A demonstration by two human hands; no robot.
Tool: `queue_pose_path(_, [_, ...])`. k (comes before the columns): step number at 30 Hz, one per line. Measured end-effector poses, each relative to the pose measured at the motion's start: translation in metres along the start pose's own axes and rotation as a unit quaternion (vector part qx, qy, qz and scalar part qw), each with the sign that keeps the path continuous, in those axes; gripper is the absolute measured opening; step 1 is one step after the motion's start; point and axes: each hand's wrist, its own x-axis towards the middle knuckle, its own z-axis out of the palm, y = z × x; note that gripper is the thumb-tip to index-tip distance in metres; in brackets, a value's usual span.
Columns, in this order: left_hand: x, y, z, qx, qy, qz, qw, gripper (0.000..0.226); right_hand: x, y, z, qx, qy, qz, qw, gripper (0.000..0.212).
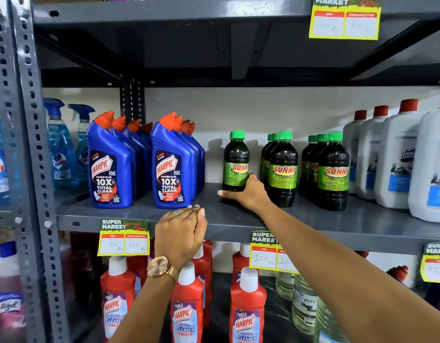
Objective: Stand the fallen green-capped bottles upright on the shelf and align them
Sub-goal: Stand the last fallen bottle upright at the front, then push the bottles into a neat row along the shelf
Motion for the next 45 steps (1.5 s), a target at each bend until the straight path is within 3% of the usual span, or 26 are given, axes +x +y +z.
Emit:
queue_pose_path(4, [0.000, 0.000, 0.000, -0.006, 0.007, -0.005, 1.000, 0.042, 0.001, 0.002, -0.003, 0.029, -0.020, 0.011, 0.999, 0.065])
queue_pose_path(9, [0.000, 0.000, 0.002, -0.012, -0.010, -0.012, 1.000, 0.042, -0.003, -0.002, -0.003, -0.054, 0.020, -0.006, 0.998, 0.082])
queue_pose_path(18, [0.000, 0.004, -0.006, -0.022, -0.014, -0.023, 0.999, 0.041, -0.007, -0.005, -0.005, -0.030, 0.008, 0.015, 0.999, 0.086])
queue_pose_path(21, [0.003, 0.006, -0.016, -0.018, -0.065, -0.029, 0.997, 0.036, -0.010, -0.004, -0.012, 0.051, -0.061, 0.062, 0.995, 0.080])
queue_pose_path(25, [0.019, 0.020, -0.036, -0.006, -0.198, -0.090, 0.976, 0.036, -0.032, 0.005, -0.060, 0.086, -0.166, 0.076, 0.979, 0.041])
queue_pose_path(28, [0.055, 0.043, -0.031, 0.108, -0.278, -0.065, 0.952, 0.040, -0.043, 0.031, -0.098, 0.059, -0.067, 0.082, 0.993, 0.034])
queue_pose_path(29, [0.068, 0.051, -0.022, 0.105, -0.297, -0.058, 0.947, 0.042, -0.043, 0.039, -0.105, 0.046, -0.027, 0.091, 0.994, 0.041])
queue_pose_path(31, [0.092, 0.058, 0.004, 0.021, -0.343, -0.097, 0.934, 0.061, -0.040, 0.049, -0.113, 0.024, 0.010, 0.115, 0.993, 0.041])
queue_pose_path(33, [0.105, 0.057, 0.029, -0.108, -0.370, -0.187, 0.904, 0.100, -0.037, 0.049, -0.112, -0.015, 0.001, 0.141, 0.990, 0.092])
queue_pose_path(34, [0.107, 0.053, 0.043, -0.161, -0.365, -0.230, 0.888, 0.114, -0.034, 0.049, -0.110, -0.016, -0.009, 0.146, 0.989, 0.097])
queue_pose_path(36, [0.107, 0.045, 0.062, -0.223, -0.359, -0.291, 0.858, 0.124, -0.028, 0.047, -0.106, -0.004, -0.011, 0.145, 0.989, 0.055])
queue_pose_path(38, [0.106, 0.036, 0.076, -0.248, -0.363, -0.309, 0.843, 0.118, -0.021, 0.048, -0.103, 0.012, -0.019, 0.142, 0.990, 0.039])
queue_pose_path(42, [0.105, 0.030, 0.085, -0.283, -0.321, -0.309, 0.849, 0.081, -0.014, 0.054, -0.102, 0.038, -0.024, 0.118, 0.992, 0.062])
queue_pose_path(45, [0.103, 0.032, 0.085, -0.273, -0.315, -0.302, 0.857, 0.076, -0.011, 0.056, -0.098, 0.019, -0.019, 0.116, 0.993, 0.071])
